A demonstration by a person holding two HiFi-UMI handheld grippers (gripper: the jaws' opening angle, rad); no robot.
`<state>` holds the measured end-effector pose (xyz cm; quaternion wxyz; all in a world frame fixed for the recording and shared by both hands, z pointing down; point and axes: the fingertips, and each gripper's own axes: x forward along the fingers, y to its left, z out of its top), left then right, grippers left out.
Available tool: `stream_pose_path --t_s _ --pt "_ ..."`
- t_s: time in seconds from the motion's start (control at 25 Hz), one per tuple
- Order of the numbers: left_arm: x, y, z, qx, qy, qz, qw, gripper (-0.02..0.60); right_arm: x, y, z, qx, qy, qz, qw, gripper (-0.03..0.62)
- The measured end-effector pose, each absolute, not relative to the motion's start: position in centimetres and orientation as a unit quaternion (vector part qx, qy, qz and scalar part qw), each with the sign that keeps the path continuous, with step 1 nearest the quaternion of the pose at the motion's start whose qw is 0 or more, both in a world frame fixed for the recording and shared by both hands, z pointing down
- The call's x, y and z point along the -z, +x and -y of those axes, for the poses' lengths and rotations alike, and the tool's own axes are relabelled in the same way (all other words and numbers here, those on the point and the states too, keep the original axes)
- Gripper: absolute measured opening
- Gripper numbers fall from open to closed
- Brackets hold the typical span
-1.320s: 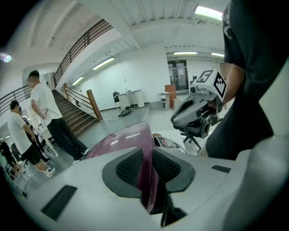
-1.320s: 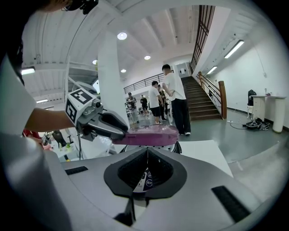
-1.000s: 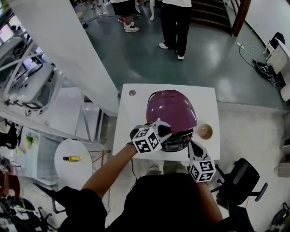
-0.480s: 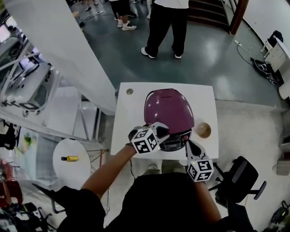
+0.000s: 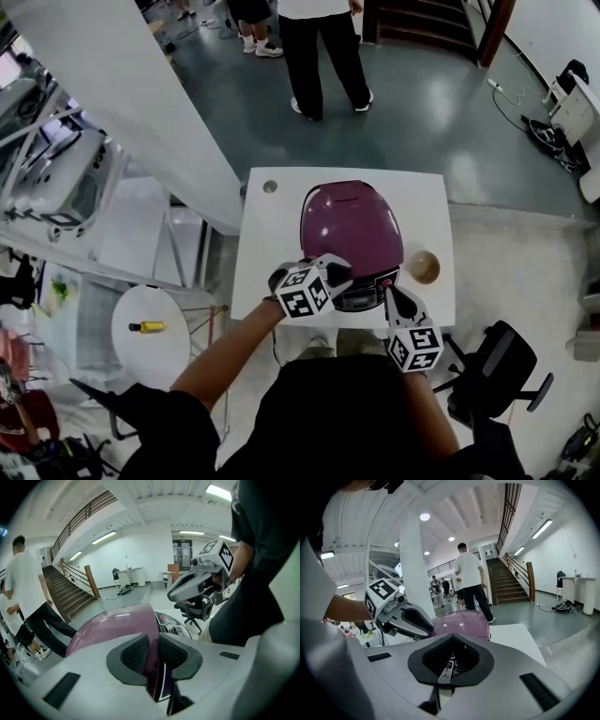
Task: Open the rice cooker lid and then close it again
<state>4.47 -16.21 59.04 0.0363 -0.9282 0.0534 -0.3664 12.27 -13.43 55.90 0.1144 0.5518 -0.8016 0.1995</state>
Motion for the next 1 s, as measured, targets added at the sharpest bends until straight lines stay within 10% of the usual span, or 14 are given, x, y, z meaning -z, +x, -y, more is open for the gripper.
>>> stream_pose_path --t_s 1.0 --pt "-61.5 4.6 16.1 0.382 -0.923 -0.045 0.015 0.043 -55.9 13.2 13.5 -0.185 0.548 0.805 0.134 0.0"
